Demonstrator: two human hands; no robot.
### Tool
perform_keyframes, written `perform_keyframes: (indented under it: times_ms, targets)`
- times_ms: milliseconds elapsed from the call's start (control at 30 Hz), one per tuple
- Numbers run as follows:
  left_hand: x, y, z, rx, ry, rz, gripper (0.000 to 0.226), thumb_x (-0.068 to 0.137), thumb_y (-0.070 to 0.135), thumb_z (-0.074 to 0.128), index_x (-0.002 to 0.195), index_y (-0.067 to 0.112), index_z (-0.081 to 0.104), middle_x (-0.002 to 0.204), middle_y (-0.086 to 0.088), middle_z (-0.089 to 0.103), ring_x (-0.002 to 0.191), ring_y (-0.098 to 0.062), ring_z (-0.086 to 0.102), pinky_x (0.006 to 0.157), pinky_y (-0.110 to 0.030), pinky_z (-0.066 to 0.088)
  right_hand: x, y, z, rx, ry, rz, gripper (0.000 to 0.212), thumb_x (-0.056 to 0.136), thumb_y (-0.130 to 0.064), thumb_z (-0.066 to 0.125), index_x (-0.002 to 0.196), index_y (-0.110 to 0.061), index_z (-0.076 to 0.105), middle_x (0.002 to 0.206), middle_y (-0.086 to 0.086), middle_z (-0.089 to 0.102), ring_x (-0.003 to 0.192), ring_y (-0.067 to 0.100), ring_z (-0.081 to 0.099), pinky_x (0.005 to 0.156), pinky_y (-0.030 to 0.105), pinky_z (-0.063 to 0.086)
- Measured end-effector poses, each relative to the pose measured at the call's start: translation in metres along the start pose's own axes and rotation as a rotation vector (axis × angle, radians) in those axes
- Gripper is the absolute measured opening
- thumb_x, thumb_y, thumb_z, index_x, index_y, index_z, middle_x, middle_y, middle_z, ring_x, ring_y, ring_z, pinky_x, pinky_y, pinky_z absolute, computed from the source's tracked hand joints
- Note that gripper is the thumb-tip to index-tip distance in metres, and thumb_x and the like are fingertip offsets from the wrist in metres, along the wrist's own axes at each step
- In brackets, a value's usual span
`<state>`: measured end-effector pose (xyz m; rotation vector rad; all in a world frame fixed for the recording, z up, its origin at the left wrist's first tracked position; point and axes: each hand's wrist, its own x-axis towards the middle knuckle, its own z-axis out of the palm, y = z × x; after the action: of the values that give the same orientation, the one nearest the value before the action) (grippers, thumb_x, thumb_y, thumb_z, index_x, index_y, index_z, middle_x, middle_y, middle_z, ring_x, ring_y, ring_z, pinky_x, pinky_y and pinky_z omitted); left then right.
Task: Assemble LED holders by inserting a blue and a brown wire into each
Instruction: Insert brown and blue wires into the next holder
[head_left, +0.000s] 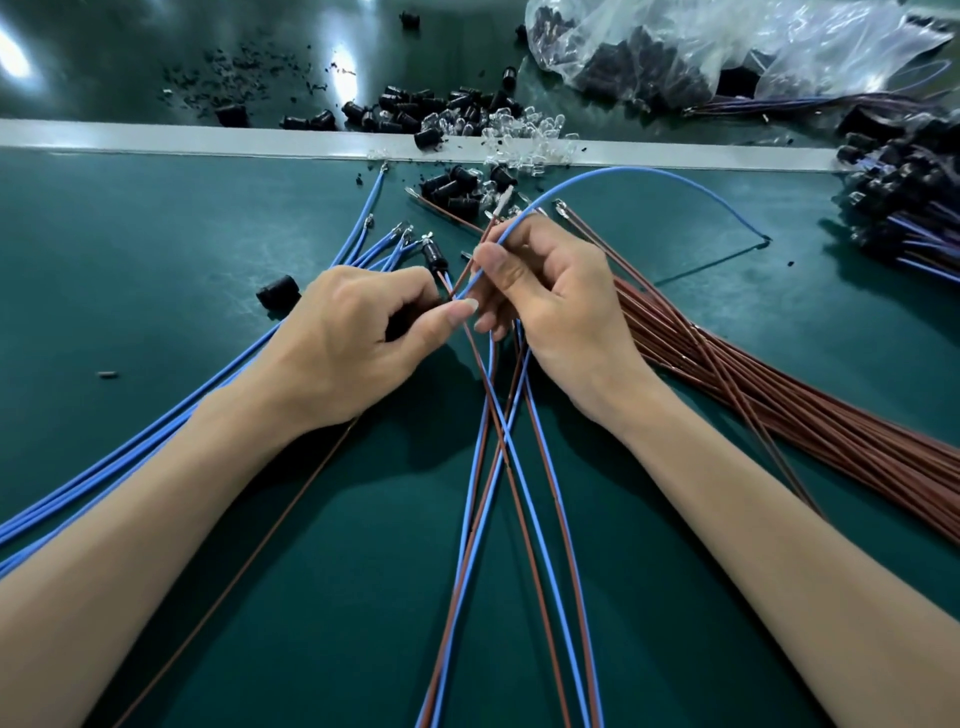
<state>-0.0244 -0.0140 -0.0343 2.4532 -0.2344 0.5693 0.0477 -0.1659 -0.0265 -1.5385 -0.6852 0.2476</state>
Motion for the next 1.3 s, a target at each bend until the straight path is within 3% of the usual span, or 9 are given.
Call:
perform_keyframes:
  times_ms: [100, 267, 433, 500, 700, 867, 1033, 1167, 1300]
  targets:
    - [0.0, 0.0, -0.001, -0.044, -0.032, -0.007, 0.036, 0.09, 0.044, 0.047, 0.065, 0.017, 0.048, 0.047, 0.004, 0.034, 0.05, -0.019, 0.032, 0.046, -0.017, 0.026, -0.001, -0.001, 0.001, -0.032, -0.026, -0.009, 0.019, 0.092, -0.006, 0.058, 0.077, -0.017, 0.058, 0.058, -0.008, 0.059, 0.048, 0.006, 0.054, 0.05, 0.018, 0.044]
    - [0.001, -0.001, 0.0, -0.171, -0.041, -0.09, 0.041, 0.088, 0.037, 0.057, 0.061, 0.005, 0.056, 0.049, -0.01, 0.053, 0.048, -0.031, 0.047, 0.05, -0.037, 0.038, -0.003, -0.002, 0.001, -0.045, -0.076, -0.006, 0.009, 0.087, -0.008, 0.066, 0.079, -0.013, 0.066, 0.057, -0.011, 0.064, 0.049, 0.004, 0.055, 0.052, 0.013, 0.043]
    - [0.0, 0.0, 0.0, -0.292, -0.009, -0.18, 0.041, 0.083, 0.04, 0.06, 0.058, 0.008, 0.052, 0.049, -0.007, 0.055, 0.042, -0.012, 0.044, 0.046, -0.026, 0.037, -0.001, -0.002, -0.001, 0.197, -0.016, 0.062, 0.016, 0.094, -0.025, 0.05, 0.082, -0.015, 0.052, 0.06, -0.003, 0.064, 0.051, 0.013, 0.056, 0.048, 0.022, 0.043]
    - [0.0, 0.001, 0.0, -0.296, -0.016, -0.186, 0.041, 0.082, 0.039, 0.061, 0.058, 0.008, 0.051, 0.048, -0.009, 0.054, 0.041, -0.01, 0.044, 0.046, -0.025, 0.036, 0.001, -0.002, -0.003, 0.247, 0.029, 0.081, 0.02, 0.1, -0.022, 0.042, 0.081, -0.014, 0.045, 0.058, -0.001, 0.063, 0.05, 0.014, 0.055, 0.048, 0.024, 0.042]
    - [-0.001, 0.002, 0.0, -0.309, -0.048, -0.186, 0.045, 0.079, 0.04, 0.063, 0.058, 0.002, 0.052, 0.047, -0.009, 0.054, 0.043, -0.007, 0.041, 0.046, -0.017, 0.033, 0.0, -0.001, -0.001, 0.149, 0.022, 0.039, 0.018, 0.096, -0.015, 0.049, 0.079, -0.013, 0.055, 0.058, -0.003, 0.06, 0.049, 0.01, 0.052, 0.048, 0.02, 0.041]
    - [-0.001, 0.002, -0.002, -0.266, -0.041, -0.15, 0.044, 0.079, 0.037, 0.065, 0.055, 0.003, 0.05, 0.045, -0.01, 0.05, 0.043, -0.009, 0.039, 0.045, -0.019, 0.032, 0.003, -0.003, -0.001, 0.257, 0.097, 0.138, 0.025, 0.102, -0.019, 0.042, 0.081, -0.011, 0.052, 0.058, 0.0, 0.061, 0.045, 0.01, 0.052, 0.045, 0.019, 0.041]
    - [-0.001, 0.002, -0.002, -0.226, -0.011, -0.105, 0.042, 0.078, 0.036, 0.067, 0.053, 0.009, 0.046, 0.044, 0.0, 0.041, 0.044, -0.008, 0.034, 0.046, -0.016, 0.028, 0.006, 0.001, 0.0, 0.282, 0.13, 0.164, 0.021, 0.101, -0.019, 0.045, 0.084, -0.01, 0.052, 0.057, 0.001, 0.063, 0.046, 0.01, 0.055, 0.045, 0.017, 0.043]
    - [-0.002, 0.002, -0.002, -0.196, 0.006, -0.088, 0.044, 0.077, 0.036, 0.068, 0.054, 0.005, 0.048, 0.045, -0.008, 0.043, 0.045, -0.017, 0.036, 0.046, -0.026, 0.03, 0.008, 0.003, -0.001, 0.302, 0.145, 0.169, 0.022, 0.101, -0.018, 0.045, 0.081, -0.012, 0.051, 0.055, 0.0, 0.064, 0.046, 0.01, 0.058, 0.044, 0.016, 0.043]
    - [-0.002, 0.003, -0.003, -0.2, -0.007, -0.087, 0.044, 0.078, 0.036, 0.068, 0.053, 0.006, 0.047, 0.044, -0.006, 0.041, 0.043, -0.01, 0.033, 0.045, -0.025, 0.03, 0.006, 0.004, -0.002, 0.285, 0.124, 0.118, 0.023, 0.1, -0.017, 0.046, 0.077, -0.015, 0.046, 0.058, -0.001, 0.065, 0.047, 0.011, 0.058, 0.045, 0.017, 0.042]
